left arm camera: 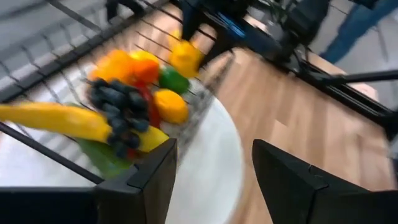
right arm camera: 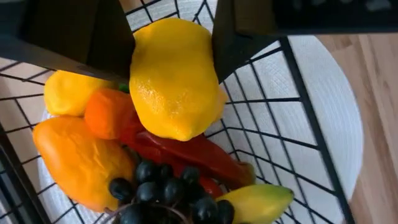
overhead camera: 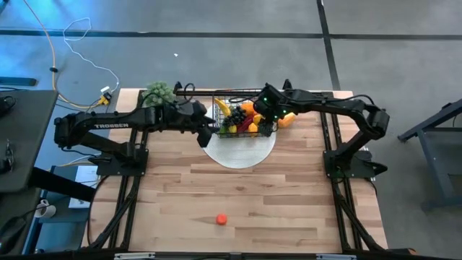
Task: Build produce basket
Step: Put the yellow lemon into the black wire basket, then put the orange into the black wire basket
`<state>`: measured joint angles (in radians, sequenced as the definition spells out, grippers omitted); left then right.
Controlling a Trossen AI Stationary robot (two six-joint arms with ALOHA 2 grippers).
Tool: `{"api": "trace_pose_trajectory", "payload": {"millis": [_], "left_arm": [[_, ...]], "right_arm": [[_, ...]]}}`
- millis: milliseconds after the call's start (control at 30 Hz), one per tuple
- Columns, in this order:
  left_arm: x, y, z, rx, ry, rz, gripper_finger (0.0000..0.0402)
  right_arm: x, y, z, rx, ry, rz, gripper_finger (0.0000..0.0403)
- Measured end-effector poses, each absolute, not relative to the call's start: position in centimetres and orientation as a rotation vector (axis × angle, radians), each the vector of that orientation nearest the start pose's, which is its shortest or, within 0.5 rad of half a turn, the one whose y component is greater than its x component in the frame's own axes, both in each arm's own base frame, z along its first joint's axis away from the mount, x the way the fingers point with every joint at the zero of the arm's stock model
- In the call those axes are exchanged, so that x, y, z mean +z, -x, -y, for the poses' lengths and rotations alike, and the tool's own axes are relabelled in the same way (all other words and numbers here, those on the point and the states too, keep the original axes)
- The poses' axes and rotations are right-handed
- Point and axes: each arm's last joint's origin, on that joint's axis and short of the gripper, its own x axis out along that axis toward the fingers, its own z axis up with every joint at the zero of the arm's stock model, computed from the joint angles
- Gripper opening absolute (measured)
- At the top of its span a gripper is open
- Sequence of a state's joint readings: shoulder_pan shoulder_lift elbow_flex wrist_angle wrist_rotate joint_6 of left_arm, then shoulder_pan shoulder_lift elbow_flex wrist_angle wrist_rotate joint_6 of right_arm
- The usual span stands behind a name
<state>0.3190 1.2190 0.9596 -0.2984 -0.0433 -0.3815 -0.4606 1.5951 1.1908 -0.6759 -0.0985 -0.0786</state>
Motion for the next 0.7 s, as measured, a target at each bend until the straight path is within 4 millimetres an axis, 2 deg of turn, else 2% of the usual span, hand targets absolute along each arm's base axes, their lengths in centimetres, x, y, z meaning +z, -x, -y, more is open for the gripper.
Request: {"api": "trace_pose_trajectory", "payload": {"millis": [233,400,600,700], "left_arm": [[29.2,-25.1,-7.1,0.374,0.519,-0.529,0.0200],[29.0,-25.2,-6.3,0.349,0.512,-0.562,0.0204],[28.8,-25.4,-5.4,0.333,0.516,-0.587,0.0234],[28.6,-25.5,-5.3,0.356,0.595,-0.586,0.0253]], "right_arm": [[24.1,-28.9,14.0,-0.307,-0.243,-1.054,0.0224],[24.3,-28.7,14.0,-0.337,-0.289,-1.071,0.0236],[27.0,-29.1,14.2,-0.372,-0.339,-1.043,0.0237],[28.6,-29.4,14.3,-0.408,-0.389,-0.996,0.0238]]}}
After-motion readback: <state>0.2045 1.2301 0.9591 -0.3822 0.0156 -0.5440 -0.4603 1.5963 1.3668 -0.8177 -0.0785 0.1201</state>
